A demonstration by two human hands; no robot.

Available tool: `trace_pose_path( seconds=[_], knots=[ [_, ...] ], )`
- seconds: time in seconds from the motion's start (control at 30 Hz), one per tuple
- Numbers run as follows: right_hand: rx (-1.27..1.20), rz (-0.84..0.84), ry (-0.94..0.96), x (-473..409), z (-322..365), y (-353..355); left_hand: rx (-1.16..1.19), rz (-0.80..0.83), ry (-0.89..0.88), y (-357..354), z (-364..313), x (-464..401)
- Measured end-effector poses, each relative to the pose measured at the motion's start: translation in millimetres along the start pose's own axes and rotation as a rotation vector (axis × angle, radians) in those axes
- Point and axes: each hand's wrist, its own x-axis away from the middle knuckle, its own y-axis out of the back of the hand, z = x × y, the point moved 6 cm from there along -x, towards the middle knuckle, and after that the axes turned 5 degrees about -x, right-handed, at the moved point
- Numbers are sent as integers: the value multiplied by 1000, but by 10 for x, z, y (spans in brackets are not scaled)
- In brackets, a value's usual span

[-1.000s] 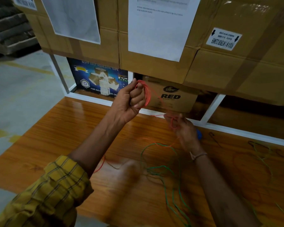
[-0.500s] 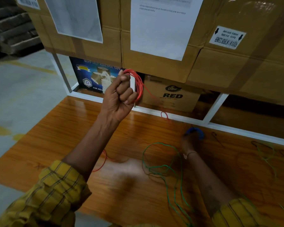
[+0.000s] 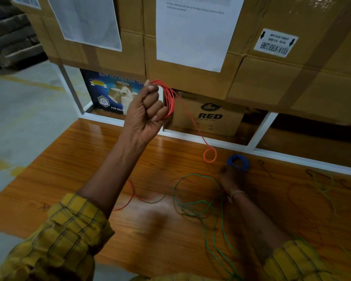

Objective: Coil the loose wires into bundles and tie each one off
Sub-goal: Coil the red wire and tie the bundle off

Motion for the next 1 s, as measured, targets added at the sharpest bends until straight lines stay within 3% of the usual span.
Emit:
trace_pose_path(
  seconds=[0.1,0.23,0.3,0.37,0.53,0.63,0.7,0.77,0.9,1.0],
  knots=[
    [-52,50,76,17,81,-4,0,-3,59,-6,127,-29],
    [377,-111,215,130,397,254,-34,-24,96,11,257,-62],
    [383,-92,393,249,617,331,-42,-32,104,15,295,-85],
    [159,74,516,386,790,368,-24,-30,106,27,323,-116],
    [-524,503,519,693,1099,385,-17,-87,89,85,392,-146],
    [-992,683,360,727,1239,279,-28,-108,83,103,435,-145],
    [-1141,692,296,679,1250,208,-16,-108,79,114,426,-140],
    [-1125,634,250,589,1188,120,13,-120,64,116,366,-122],
    [-709,417,137,403,816,-99,28,-22,15,-98,200,-65],
    [-524,343,-1,287,573,-232,1,82,-4,-365,153,-2]
  ],
)
